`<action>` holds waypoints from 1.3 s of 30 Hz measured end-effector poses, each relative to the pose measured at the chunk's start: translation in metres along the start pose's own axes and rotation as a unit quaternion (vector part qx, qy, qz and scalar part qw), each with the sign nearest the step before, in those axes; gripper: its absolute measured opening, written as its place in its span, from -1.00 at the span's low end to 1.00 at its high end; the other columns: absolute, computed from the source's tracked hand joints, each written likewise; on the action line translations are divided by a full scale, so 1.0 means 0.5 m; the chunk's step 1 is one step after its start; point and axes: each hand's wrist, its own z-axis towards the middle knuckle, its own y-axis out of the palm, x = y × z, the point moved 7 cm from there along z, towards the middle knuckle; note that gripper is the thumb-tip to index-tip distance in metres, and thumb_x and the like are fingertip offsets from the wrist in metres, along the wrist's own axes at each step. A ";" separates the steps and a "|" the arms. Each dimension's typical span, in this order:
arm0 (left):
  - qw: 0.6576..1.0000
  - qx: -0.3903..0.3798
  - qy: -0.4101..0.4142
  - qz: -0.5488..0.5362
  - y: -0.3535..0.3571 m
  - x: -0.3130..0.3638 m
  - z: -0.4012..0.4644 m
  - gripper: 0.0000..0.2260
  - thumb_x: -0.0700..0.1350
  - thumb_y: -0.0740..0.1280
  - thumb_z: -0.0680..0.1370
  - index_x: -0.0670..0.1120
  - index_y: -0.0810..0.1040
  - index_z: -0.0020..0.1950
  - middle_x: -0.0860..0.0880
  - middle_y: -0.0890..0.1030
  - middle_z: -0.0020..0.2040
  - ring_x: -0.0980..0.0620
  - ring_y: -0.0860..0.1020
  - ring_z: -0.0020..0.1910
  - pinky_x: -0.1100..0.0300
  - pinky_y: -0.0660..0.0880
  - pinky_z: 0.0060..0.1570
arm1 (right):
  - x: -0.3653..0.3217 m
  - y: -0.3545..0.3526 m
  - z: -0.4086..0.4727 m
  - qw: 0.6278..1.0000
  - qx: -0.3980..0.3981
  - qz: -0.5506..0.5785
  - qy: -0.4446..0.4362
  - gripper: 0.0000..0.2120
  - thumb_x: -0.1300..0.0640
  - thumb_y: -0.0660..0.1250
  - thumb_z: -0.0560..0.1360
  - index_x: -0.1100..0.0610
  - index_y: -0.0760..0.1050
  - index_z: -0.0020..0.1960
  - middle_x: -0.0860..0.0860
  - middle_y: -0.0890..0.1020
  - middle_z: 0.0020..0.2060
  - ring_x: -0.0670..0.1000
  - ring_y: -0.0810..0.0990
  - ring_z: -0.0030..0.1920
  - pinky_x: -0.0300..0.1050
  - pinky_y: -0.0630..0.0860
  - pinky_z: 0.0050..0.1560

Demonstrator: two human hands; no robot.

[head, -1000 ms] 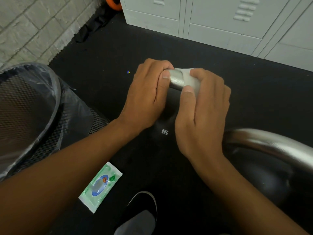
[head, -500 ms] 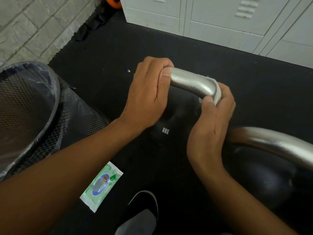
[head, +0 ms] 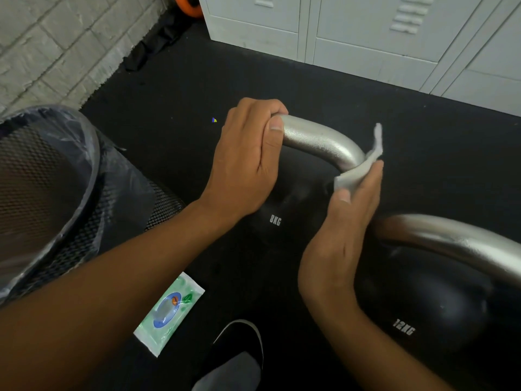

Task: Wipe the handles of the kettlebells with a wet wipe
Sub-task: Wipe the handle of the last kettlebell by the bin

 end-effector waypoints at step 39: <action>1.000 -0.005 -0.008 0.000 0.002 -0.004 0.001 -0.69 -0.07 0.06 0.73 -0.17 0.53 0.21 -0.07 0.53 0.09 0.04 0.47 0.03 0.18 0.42 0.00 | -0.057 0.002 0.014 0.952 -0.070 -0.245 -0.171 -0.34 -0.02 0.07 0.67 0.19 0.02 0.69 0.08 0.05 0.68 0.06 -0.04 0.69 0.14 0.02 0.67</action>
